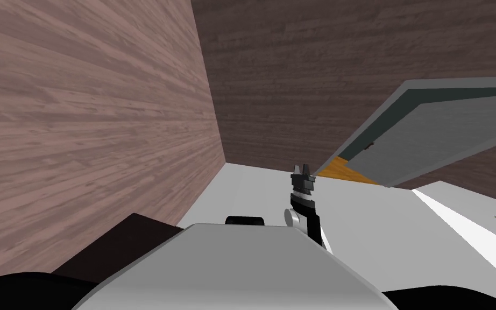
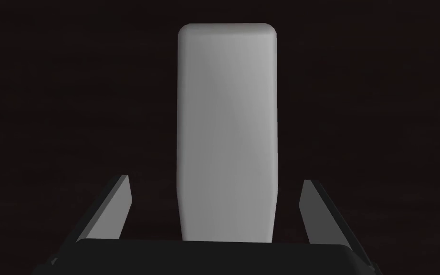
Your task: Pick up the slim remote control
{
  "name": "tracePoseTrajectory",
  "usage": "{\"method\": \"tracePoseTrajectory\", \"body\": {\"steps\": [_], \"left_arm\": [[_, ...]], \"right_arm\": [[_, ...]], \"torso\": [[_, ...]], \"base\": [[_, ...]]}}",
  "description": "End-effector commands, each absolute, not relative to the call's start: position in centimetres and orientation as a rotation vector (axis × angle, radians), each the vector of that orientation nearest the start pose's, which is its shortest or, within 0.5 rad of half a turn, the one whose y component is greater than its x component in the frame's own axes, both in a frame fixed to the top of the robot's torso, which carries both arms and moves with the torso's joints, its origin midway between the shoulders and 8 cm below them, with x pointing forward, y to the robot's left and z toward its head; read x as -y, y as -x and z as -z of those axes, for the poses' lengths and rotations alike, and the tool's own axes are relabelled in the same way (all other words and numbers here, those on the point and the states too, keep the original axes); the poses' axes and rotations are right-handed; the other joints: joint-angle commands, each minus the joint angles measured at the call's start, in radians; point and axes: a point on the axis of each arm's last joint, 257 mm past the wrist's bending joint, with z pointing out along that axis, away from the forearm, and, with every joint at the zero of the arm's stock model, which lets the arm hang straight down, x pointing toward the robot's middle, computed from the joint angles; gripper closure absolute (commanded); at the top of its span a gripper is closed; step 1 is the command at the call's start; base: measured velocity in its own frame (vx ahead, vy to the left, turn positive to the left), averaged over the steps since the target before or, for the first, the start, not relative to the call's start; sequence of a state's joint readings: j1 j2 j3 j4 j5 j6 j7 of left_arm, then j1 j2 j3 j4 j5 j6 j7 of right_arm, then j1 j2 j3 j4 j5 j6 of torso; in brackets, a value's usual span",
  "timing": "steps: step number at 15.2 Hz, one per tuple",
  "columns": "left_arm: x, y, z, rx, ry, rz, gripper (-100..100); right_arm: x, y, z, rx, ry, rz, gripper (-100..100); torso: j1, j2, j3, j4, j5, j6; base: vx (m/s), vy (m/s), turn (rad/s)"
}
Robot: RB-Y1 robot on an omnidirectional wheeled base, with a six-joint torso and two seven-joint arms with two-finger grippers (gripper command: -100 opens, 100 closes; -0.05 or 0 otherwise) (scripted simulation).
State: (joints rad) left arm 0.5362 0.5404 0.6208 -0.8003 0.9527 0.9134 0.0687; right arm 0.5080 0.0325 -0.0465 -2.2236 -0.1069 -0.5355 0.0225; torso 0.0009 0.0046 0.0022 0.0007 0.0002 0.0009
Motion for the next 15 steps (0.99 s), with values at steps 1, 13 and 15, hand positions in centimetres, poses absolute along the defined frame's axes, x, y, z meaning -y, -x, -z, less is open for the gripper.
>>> {"method": "tracePoseTrajectory", "body": {"steps": [1,13,15], "left_arm": [[-57.5,9.5,54.9,-0.250,3.090,-0.031,-100],[-56.5,9.1,56.1,-0.146,3.098,-0.029,100],[-57.2,9.4,55.3,-0.209,3.093,-0.030,100]], "right_arm": [[31.4,-34.1,-0.4,-0.535,-0.756,-1.286,0],[31.5,-34.1,-0.4,-0.535,-0.756,-1.285,0],[31.5,-34.1,-0.3,-0.535,-0.757,-1.285,0]], "torso": [[0.000,0.000,0.000,0.000,0.000,0.000],[0.000,-0.003,-0.001,0.000,0.000,-0.001],[0.001,-0.006,-0.003,-0.001,0.000,-0.003]], "base": [[-0.141,0.015,-0.213],[-0.081,0.000,-0.105],[0.119,0.004,0.322]]}}
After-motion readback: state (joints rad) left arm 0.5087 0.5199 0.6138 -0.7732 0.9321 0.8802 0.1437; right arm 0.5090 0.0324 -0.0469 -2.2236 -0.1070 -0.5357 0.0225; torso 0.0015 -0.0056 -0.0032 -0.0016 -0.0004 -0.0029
